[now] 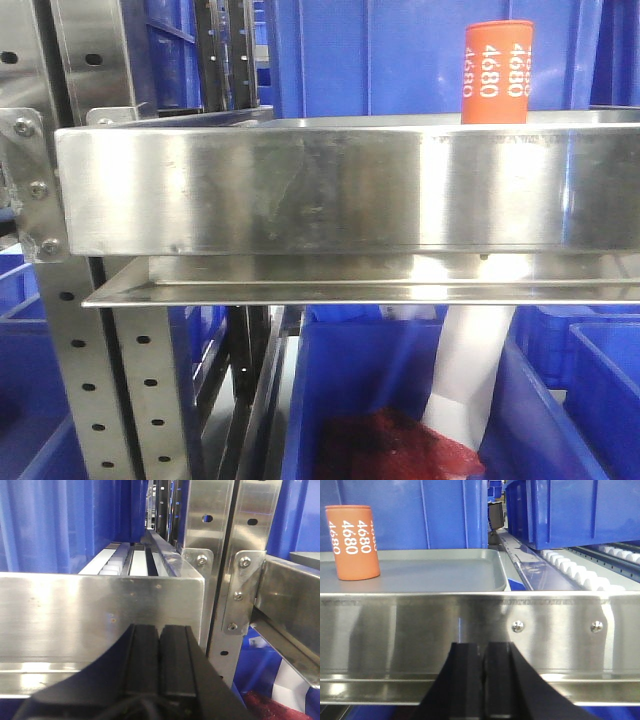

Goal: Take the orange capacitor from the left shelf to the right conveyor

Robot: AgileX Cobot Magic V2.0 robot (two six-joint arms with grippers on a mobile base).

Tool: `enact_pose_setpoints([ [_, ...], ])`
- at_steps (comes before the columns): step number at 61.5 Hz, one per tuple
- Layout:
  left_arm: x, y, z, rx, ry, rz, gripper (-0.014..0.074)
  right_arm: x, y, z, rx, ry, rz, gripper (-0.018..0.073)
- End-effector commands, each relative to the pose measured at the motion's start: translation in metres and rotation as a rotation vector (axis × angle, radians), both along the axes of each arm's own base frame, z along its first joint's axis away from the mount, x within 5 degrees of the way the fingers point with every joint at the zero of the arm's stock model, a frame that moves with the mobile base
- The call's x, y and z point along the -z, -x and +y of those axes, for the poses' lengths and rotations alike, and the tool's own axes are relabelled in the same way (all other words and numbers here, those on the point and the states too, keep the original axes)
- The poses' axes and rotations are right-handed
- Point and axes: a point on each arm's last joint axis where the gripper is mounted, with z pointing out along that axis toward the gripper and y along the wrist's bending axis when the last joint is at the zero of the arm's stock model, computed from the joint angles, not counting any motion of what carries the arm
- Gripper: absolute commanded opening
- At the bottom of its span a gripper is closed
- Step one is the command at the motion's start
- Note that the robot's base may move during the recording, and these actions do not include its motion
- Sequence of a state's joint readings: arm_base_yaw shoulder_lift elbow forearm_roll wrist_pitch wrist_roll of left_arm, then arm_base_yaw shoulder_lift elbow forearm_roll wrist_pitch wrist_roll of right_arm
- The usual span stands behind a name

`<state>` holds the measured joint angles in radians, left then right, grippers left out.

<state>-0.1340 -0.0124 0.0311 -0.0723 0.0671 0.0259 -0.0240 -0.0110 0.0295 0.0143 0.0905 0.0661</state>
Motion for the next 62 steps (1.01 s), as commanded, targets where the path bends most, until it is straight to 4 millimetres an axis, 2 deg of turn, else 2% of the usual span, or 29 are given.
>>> enact_pose_setpoints([
  [1, -0.0105, 0.0016, 0.0005, 0.0, 0.018, -0.106, -0.0127, -0.0108, 0.0016, -0.0001, 0.002, 0.009, -0.109, 0.0056],
  [62, -0.0105, 0.0016, 0.0005, 0.0, 0.018, -0.106, -0.0127, -0.0135, 0.0019, -0.0002, 0.003, 0.011, -0.14, 0.0056],
])
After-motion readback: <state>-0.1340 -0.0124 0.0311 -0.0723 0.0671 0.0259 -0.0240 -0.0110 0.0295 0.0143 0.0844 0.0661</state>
